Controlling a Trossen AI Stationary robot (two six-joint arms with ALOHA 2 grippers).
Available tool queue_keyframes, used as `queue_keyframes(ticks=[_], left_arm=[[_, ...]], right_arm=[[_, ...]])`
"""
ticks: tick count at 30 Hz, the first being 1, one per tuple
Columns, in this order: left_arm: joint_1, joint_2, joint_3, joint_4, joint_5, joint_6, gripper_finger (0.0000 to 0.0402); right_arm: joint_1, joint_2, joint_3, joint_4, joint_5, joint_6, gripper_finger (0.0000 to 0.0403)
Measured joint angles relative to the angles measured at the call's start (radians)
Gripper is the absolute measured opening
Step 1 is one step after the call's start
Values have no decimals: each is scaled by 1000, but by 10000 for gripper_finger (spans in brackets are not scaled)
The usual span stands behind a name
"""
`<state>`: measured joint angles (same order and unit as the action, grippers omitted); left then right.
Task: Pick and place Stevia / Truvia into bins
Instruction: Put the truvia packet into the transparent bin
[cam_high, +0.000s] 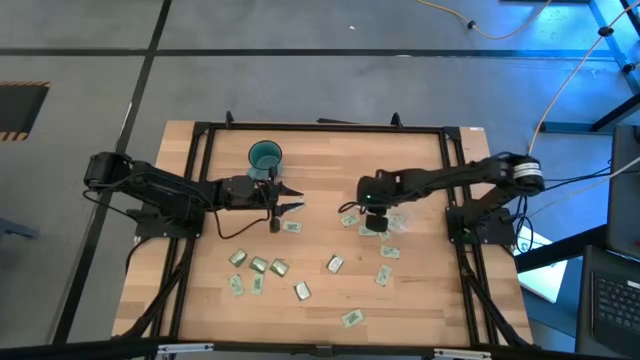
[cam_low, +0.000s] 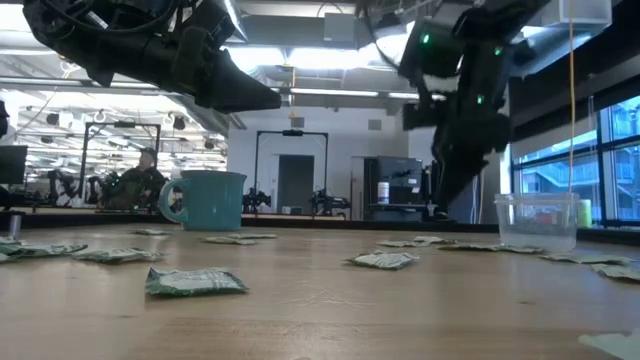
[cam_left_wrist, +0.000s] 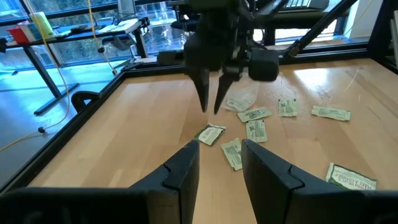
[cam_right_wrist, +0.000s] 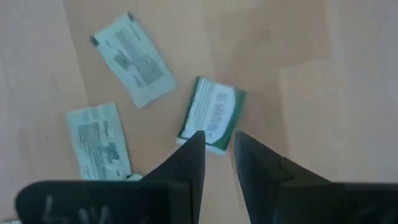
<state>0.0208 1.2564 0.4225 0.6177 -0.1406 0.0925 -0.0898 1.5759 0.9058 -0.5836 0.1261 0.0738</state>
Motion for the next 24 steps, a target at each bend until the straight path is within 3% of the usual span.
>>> queue_keyframes(ticks=[5,24], left_arm=[[0,0,0,0,0,0,114],[0,0,0,-1,0,0,114]], right_arm=[[-26,60,0,14,-71,-1,90],[-79,148,3,15,-84,0,87]])
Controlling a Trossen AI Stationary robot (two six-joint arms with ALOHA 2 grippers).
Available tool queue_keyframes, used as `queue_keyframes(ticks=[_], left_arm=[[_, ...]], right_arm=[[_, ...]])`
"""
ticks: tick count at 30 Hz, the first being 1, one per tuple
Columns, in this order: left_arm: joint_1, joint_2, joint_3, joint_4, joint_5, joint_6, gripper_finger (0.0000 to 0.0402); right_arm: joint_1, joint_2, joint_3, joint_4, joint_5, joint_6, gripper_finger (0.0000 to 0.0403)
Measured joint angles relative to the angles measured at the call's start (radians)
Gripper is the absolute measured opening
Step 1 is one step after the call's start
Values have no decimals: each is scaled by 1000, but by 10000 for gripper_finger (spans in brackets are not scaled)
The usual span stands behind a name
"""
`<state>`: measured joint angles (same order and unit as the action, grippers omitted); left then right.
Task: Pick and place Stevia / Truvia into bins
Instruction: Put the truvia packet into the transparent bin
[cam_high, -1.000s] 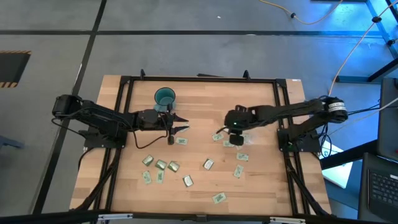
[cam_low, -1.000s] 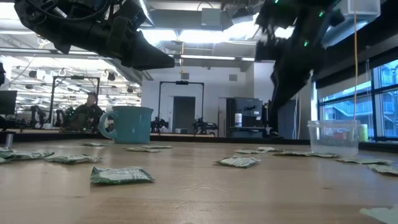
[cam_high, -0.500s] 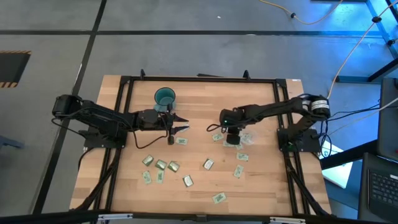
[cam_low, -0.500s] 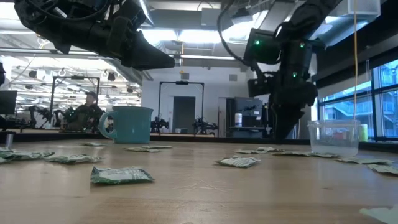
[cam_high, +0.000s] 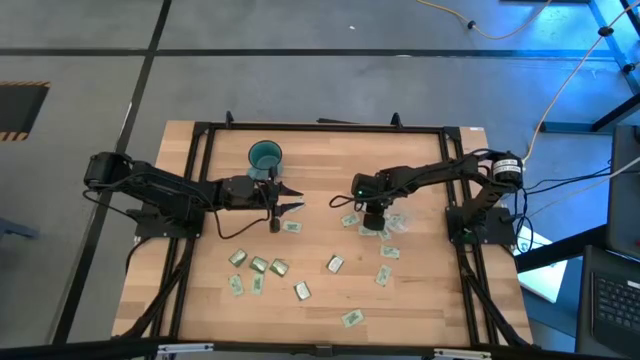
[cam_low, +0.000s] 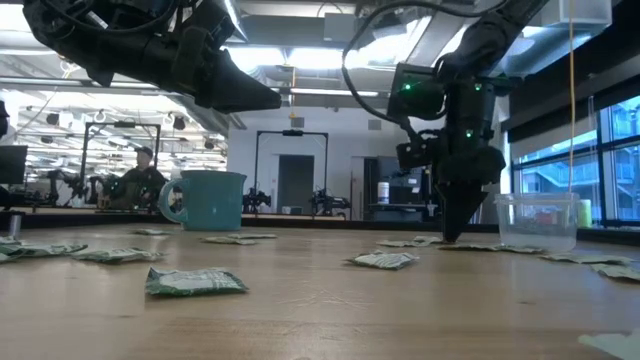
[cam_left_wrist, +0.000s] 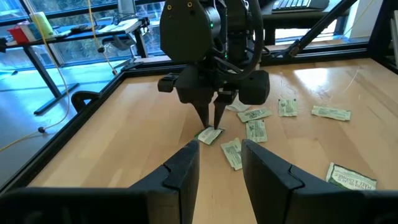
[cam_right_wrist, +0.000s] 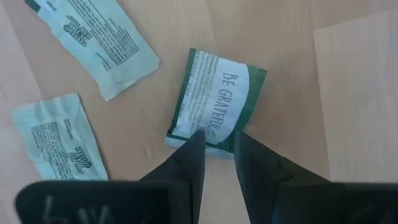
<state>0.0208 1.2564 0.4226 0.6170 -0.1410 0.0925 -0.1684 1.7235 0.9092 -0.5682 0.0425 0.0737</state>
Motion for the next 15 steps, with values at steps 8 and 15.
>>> queue_keyframes(ticks=[8,15], left_arm=[[0,0,0,0,0,0,114],[0,0,0,0,0,0,114]], right_arm=[[-1,2,-1,4,-6,0,34],[-1,-4,13,-16,-9,-3,6]])
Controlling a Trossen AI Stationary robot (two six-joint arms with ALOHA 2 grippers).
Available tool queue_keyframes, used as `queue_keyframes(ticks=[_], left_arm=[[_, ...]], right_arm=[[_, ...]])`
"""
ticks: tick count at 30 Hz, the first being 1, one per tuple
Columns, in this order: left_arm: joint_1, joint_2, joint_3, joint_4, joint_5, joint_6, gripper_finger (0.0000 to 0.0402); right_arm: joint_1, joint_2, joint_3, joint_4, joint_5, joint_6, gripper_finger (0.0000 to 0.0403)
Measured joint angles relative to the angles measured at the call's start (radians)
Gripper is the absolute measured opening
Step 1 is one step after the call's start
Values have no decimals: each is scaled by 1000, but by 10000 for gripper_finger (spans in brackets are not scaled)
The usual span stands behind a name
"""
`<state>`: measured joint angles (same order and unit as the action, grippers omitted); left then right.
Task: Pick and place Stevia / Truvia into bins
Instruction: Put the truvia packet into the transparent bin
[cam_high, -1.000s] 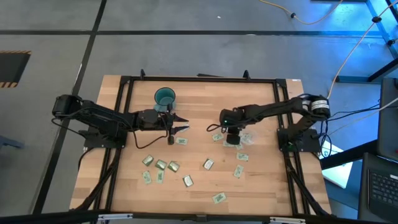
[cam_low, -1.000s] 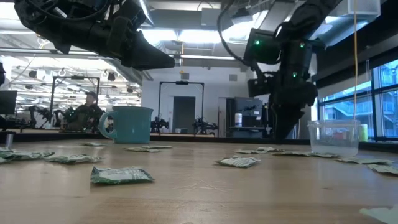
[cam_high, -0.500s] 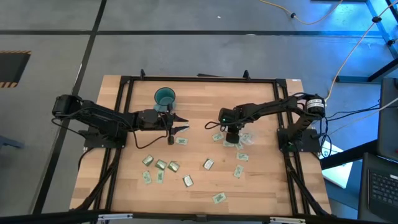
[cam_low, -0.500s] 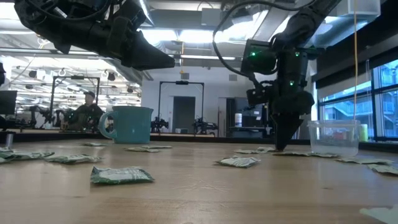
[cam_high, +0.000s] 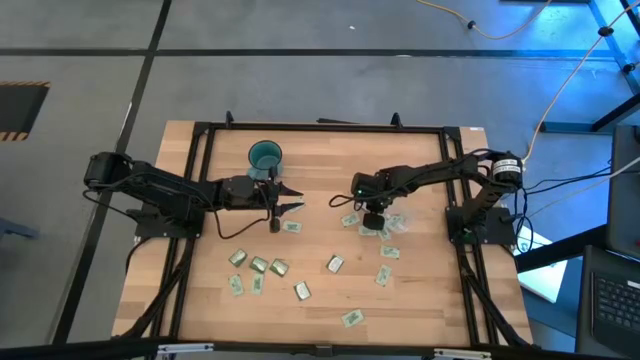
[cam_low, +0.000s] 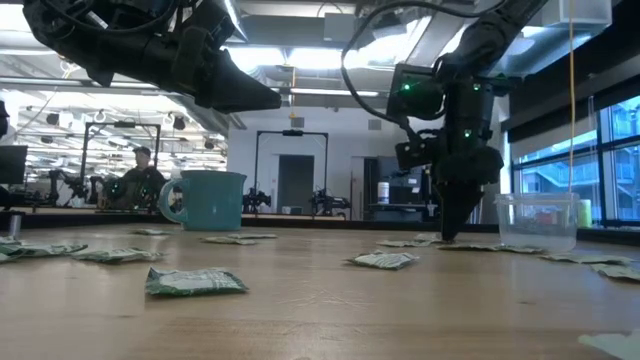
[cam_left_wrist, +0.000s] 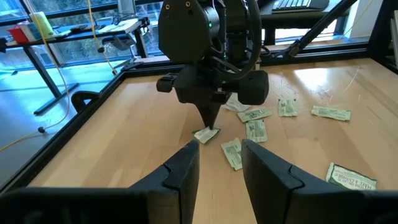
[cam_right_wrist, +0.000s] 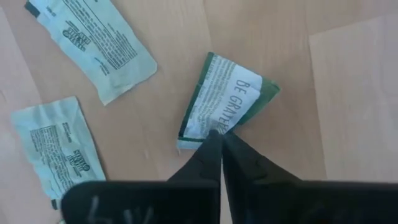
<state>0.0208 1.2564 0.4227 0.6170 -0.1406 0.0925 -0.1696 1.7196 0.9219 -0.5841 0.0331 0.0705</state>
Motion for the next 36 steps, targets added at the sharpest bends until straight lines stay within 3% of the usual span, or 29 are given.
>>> queue_keyframes(ticks=[9,17,29,36], left_arm=[[0,0,0,-7,0,0,114],[0,0,0,-19,0,0,114],[0,0,0,-37,2,0,114],[0,0,0,-43,1,0,114]], right_arm=[[14,-51,148,-236,-4,3,3],[93,-129,258,-469,-3,77,3],[218,-322,79,-528,0,372,2],[239,-347,-55,-409,0,399,4]])
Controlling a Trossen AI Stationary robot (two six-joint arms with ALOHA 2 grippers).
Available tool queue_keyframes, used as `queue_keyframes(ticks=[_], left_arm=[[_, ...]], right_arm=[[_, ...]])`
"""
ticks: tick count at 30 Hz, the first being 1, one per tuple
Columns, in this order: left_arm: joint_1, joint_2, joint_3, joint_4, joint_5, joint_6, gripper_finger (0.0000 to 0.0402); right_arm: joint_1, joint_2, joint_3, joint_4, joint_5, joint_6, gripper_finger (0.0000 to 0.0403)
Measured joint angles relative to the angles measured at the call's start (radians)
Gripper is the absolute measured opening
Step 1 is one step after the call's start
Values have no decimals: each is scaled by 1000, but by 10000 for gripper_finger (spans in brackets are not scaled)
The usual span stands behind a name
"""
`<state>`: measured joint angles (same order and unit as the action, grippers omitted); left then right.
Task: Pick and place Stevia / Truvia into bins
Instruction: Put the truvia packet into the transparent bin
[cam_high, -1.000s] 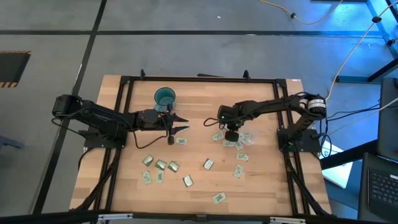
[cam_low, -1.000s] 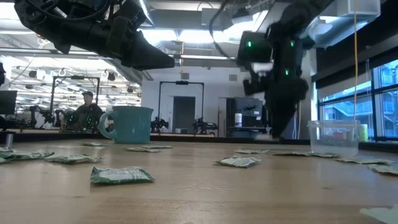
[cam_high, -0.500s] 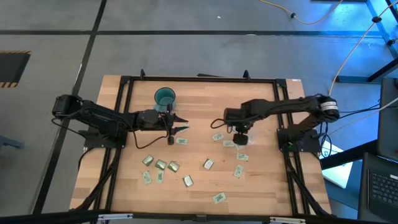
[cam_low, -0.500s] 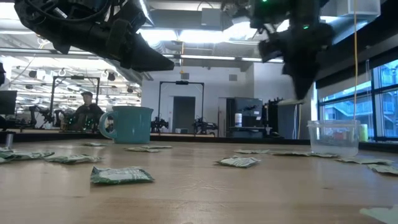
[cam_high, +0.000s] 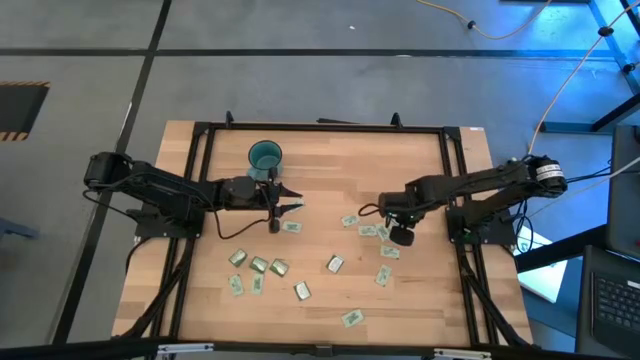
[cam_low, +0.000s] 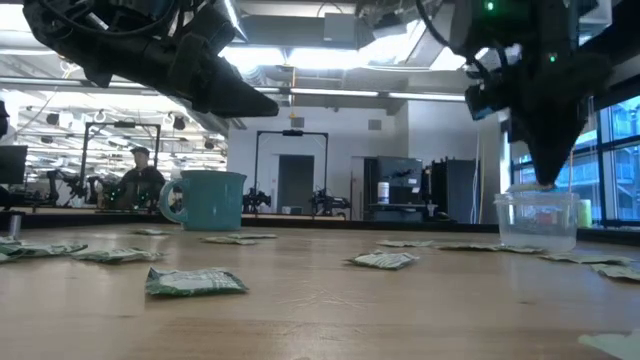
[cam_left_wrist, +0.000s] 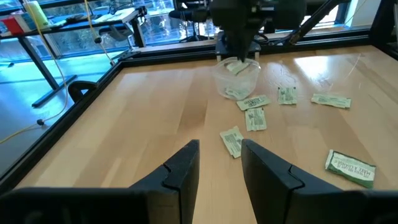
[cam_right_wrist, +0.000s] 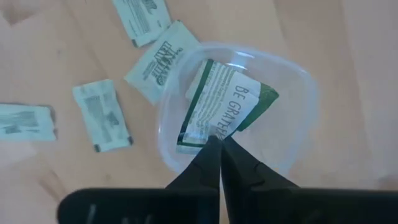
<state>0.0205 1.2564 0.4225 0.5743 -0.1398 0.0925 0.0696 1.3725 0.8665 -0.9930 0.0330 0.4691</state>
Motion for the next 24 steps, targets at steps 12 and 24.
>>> queue_keyframes(ticks=[12,24], left_arm=[[0,0,0,0,0,0,114],[0,0,0,0,0,0,114]], right_arm=[[0,0,-73,63,0,3,4],[0,0,-73,78,0,0,52]])
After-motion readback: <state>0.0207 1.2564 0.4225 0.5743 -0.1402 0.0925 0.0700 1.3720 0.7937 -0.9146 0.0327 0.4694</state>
